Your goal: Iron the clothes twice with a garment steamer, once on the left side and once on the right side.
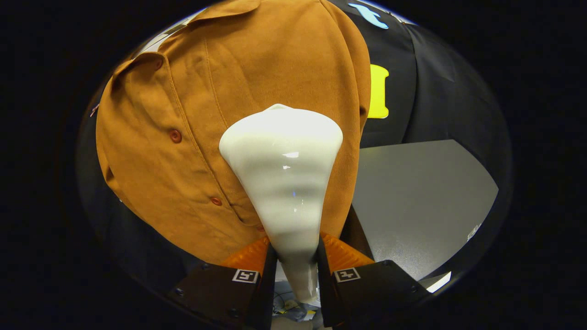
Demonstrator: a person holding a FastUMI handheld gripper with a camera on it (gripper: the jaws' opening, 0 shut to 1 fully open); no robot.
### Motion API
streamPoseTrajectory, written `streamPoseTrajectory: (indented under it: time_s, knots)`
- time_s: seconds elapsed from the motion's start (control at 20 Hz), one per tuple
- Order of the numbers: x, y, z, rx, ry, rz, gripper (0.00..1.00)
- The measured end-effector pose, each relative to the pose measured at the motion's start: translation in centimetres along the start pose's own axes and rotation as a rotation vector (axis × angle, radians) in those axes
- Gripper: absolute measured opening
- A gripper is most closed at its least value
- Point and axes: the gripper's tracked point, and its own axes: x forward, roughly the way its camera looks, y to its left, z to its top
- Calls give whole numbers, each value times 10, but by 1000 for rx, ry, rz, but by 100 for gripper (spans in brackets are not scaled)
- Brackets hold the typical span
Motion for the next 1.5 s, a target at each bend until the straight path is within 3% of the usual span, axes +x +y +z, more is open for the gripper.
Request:
streamPoseTrajectory:
  time_s: [0.75, 1.15, 1.5]
  knots:
    - [18, -15, -52, 30, 142, -10, 45]
    - [-23, -10, -2, 16, -12, -2, 45]
    - [-62, 30, 52, -48, -177, 59, 45]
